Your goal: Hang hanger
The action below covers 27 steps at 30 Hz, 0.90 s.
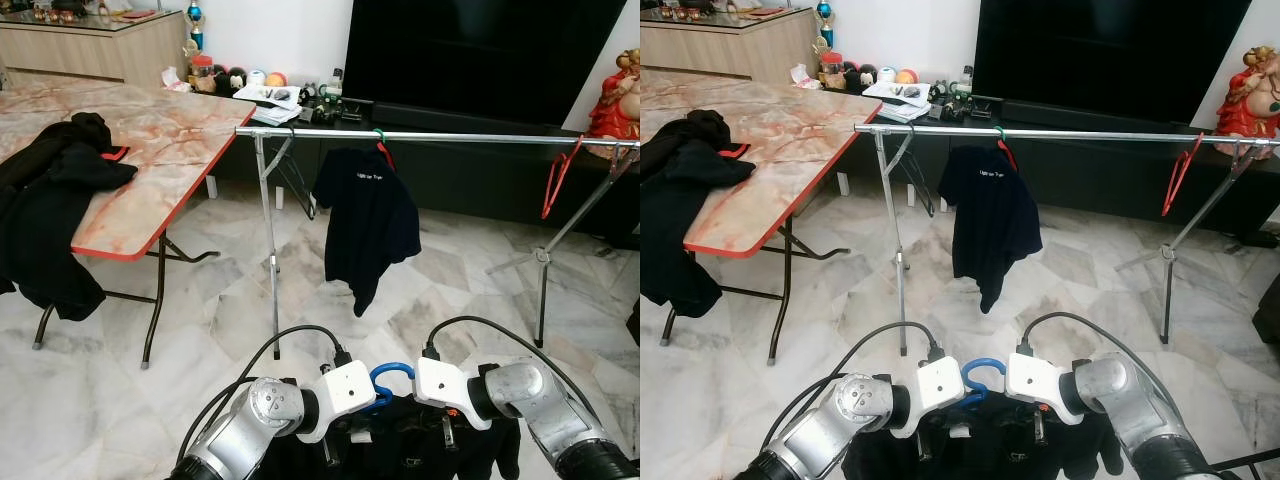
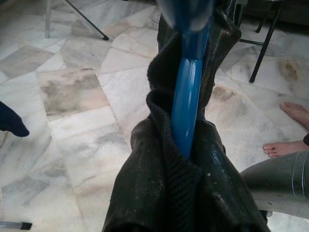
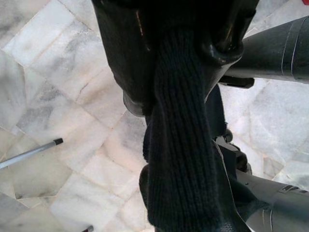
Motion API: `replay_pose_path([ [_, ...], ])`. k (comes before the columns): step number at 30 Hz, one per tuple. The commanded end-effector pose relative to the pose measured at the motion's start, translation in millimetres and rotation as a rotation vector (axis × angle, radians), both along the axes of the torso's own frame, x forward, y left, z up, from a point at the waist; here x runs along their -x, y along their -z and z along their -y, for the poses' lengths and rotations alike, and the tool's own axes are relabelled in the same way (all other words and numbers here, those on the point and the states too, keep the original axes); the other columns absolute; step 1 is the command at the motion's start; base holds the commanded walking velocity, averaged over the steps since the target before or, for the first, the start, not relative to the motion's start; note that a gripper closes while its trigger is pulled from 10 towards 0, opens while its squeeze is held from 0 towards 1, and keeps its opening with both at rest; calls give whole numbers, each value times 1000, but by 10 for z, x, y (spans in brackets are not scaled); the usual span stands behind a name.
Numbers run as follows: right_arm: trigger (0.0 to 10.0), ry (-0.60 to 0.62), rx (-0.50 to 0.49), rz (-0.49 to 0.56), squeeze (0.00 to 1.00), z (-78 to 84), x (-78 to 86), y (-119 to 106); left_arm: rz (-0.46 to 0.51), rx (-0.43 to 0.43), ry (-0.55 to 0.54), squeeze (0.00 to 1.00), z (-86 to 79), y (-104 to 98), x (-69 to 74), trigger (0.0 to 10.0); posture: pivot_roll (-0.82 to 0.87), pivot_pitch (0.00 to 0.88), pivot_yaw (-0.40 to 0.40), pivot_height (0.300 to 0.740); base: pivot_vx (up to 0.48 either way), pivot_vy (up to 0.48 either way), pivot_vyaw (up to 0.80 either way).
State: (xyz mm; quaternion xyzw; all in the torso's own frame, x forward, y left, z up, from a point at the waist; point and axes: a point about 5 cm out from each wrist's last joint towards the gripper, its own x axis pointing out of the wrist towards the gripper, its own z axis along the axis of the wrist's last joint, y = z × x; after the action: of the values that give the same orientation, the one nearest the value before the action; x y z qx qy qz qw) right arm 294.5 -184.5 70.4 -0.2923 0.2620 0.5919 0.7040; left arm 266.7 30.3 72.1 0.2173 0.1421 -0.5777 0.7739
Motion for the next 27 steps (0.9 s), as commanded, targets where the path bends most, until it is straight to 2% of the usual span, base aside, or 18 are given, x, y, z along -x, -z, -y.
replay_pose_path([
  [1,10000,-28,-95,138,0,-222,-150,-246,-42,-10,39,0,167,81,107,0,12,0,-99,740,0,0,0],
  [4,10000,-21,-93,139,0,-221,-154,-239,-41,-10,39,0,174,80,107,0,12,0,-99,740,0,0,0],
  [5,10000,-21,-97,134,369,-224,-152,-238,-40,-10,39,0,177,80,108,0,13,0,-99,740,0,0,0],
  [6,10000,-23,-103,129,827,-230,-149,-240,-40,-10,40,0,178,81,108,0,13,0,-99,740,0,0,0],
  [7,10000,-25,-110,123,1000,-236,-145,-244,-39,-11,40,0,179,80,108,0,12,0,-99,740,0,0,0],
  [13,10000,-36,-91,109,1000,-212,-132,-235,-33,-15,2,0,159,88,69,0,13,0,-100,740,0,0,0],
  [18,10000,-59,-32,80,1000,-134,-84,-185,-15,-26,-52,0,127,98,8,0,11,0,-101,740,0,0,0],
  [21,10000,-51,-12,84,1000,-91,-88,-185,-5,-52,-59,0,101,113,-9,0,10,0,-100,740,0,0,0],
  [23,10000,-54,34,79,1000,-9,-91,-203,21,-106,-63,0,58,151,-30,0,6,0,-100,740,0,0,0],
  [27,10000,-55,65,79,1000,54,-93,-224,50,-165,-81,0,20,195,-62,0,5,0,-100,740,0,0,0],
])
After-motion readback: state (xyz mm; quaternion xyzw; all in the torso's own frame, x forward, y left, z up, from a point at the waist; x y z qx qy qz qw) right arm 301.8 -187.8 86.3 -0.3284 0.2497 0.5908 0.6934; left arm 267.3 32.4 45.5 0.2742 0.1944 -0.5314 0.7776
